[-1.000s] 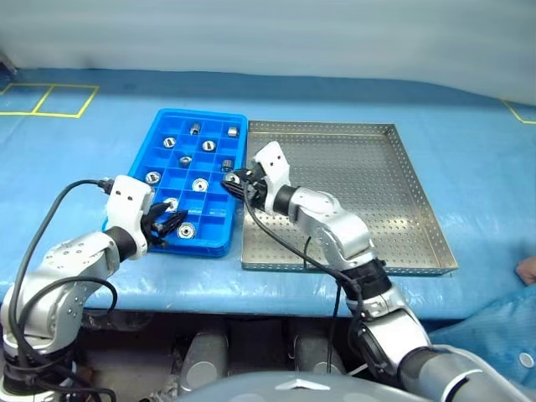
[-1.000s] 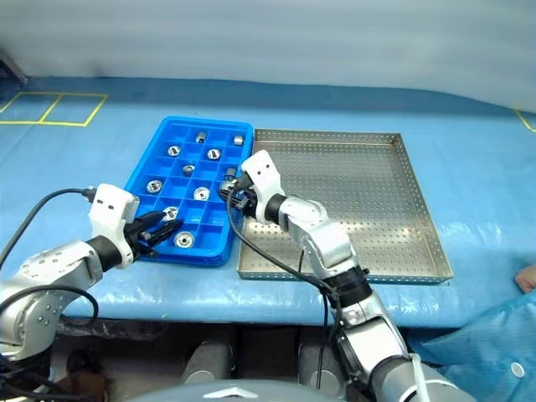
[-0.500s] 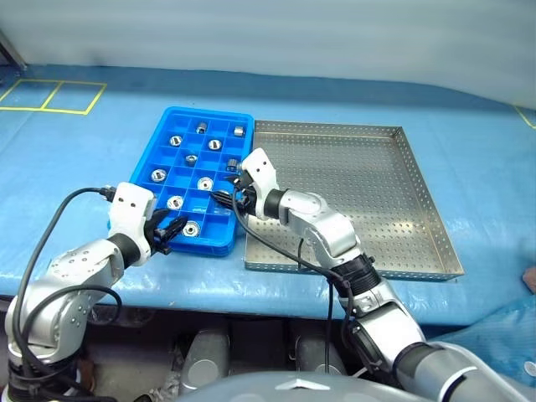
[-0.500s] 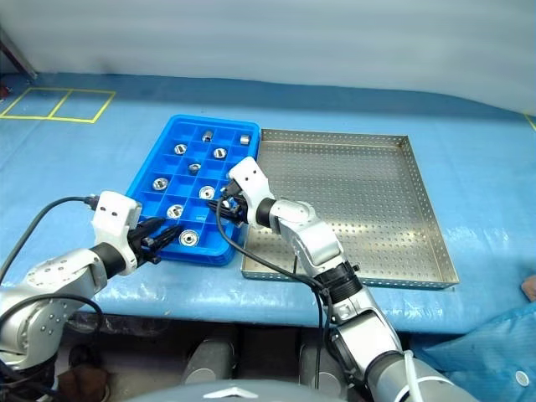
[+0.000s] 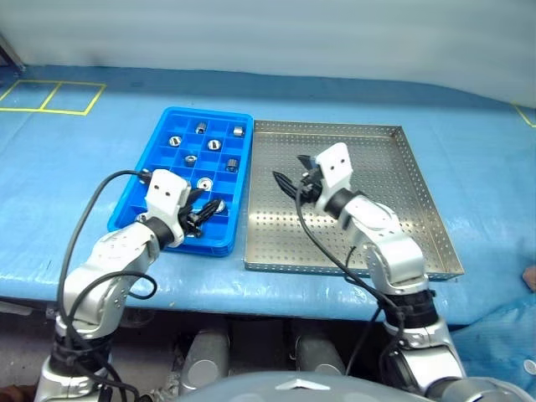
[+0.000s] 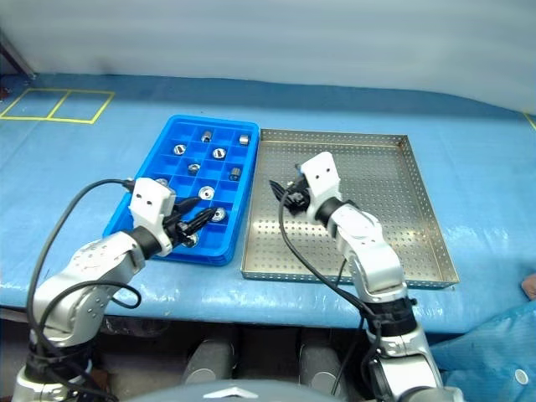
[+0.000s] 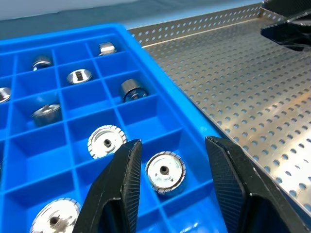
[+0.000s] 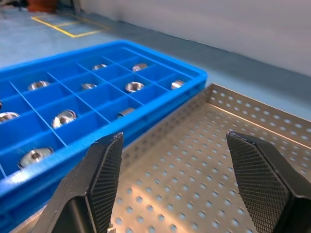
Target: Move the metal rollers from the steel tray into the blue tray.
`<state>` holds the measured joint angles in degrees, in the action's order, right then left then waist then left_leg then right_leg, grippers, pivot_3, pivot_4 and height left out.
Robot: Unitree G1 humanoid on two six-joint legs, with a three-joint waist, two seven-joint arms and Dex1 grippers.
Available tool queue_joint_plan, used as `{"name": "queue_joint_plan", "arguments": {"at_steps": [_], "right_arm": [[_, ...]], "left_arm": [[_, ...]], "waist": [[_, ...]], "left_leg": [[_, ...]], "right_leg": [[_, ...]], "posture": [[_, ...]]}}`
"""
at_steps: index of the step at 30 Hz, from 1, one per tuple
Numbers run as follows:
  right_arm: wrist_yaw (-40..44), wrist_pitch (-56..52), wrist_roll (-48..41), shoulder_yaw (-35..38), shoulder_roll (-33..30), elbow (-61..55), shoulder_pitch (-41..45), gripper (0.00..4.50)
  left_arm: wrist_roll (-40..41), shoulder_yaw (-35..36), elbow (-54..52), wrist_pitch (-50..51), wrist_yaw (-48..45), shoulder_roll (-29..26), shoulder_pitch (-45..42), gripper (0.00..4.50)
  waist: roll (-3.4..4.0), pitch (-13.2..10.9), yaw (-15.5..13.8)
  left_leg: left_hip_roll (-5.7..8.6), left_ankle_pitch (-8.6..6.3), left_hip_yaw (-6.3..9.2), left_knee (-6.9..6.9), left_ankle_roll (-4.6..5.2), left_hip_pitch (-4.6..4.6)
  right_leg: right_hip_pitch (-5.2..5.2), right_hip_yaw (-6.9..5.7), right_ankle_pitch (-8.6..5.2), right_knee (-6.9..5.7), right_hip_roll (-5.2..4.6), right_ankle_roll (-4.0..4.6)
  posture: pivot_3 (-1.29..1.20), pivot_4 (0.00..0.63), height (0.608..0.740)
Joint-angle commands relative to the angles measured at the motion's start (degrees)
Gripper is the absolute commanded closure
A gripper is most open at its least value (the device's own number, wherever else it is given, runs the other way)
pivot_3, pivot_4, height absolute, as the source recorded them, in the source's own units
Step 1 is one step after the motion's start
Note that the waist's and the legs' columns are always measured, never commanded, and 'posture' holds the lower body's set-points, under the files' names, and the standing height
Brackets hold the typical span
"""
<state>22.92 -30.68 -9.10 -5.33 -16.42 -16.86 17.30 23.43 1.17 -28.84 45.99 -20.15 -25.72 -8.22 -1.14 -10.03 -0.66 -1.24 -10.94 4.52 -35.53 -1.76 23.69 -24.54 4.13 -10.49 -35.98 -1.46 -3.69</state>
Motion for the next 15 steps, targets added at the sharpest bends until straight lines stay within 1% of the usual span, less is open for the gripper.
{"name": "queue_joint_plan", "arguments": {"at_steps": [1,4,5,7,10,14,15], "right_arm": [[0.74,0.50,0.02,2.35,-2.90,-4.58,-3.66,0.94],[2.42,0.58,-1.61,3.73,-4.97,-7.20,-6.75,0.41],[3.12,0.61,-2.13,4.25,-5.80,-8.11,-7.83,0.11],[3.76,0.58,-3.07,5.25,-6.75,-9.73,-9.28,0.05],[2.11,0.68,-2.76,6.57,-6.79,-10.71,-10.01,0.05],[0.79,1.13,-1.11,6.14,-7.06,-10.53,-10.18,0.05],[0.16,1.37,-0.38,5.88,-6.97,-10.17,-9.96,0.02]], "left_arm": [[-0.88,-0.37,1.59,-3.08,-0.55,1.01,-2.13,2.28],[-2.37,-2.01,4.12,-4.54,-1.66,0.66,-3.75,2.28],[-2.77,-2.48,5.08,-5.03,-2.00,0.59,-4.39,2.28],[-3.36,-2.81,6.50,-5.96,-2.55,0.75,-5.41,2.28],[-3.80,-2.71,8.02,-7.13,-2.99,1.22,-6.77,2.28],[-3.05,-2.75,8.53,-7.76,-4.70,1.07,-7.20,2.28],[-2.63,-2.66,8.39,-8.19,-5.42,1.09,-7.10,2.10]], "waist": [[0.00,0.00,0.56],[0.00,0.00,1.66],[0.00,0.00,1.96],[0.00,0.00,2.57],[0.00,0.00,3.25],[-0.01,0.00,3.85],[0.00,0.00,4.04]], "left_leg": [[0.00,0.00,0.00,0.00,0.00,0.01],[0.00,0.00,-0.01,-0.03,0.00,0.03],[0.00,0.00,-0.03,-0.05,0.01,0.02],[0.01,0.00,-0.04,-0.08,0.01,0.02],[0.00,0.00,-0.04,-0.13,0.01,0.01],[0.01,0.00,-0.05,-0.22,0.01,0.02],[0.01,0.00,-0.05,-0.22,0.01,0.03]], "right_leg": [[0.00,0.00,0.00,0.00,0.00,0.00],[0.00,0.02,0.00,0.01,0.00,-0.01],[0.00,0.04,0.01,0.00,0.00,-0.02],[0.02,0.05,0.02,-0.01,0.00,-0.04],[0.03,0.07,0.04,-0.01,0.01,-0.08],[0.05,0.08,0.05,-0.03,0.01,-0.10],[0.05,0.09,0.05,-0.03,0.01,-0.10]], "posture": [[0.05,0.150,0.740],[0.01,0.150,0.740],[0.00,0.150,0.740],[-0.02,0.150,0.740],[-0.04,0.150,0.740],[-0.04,0.150,0.740],[-0.04,0.150,0.740]]}}
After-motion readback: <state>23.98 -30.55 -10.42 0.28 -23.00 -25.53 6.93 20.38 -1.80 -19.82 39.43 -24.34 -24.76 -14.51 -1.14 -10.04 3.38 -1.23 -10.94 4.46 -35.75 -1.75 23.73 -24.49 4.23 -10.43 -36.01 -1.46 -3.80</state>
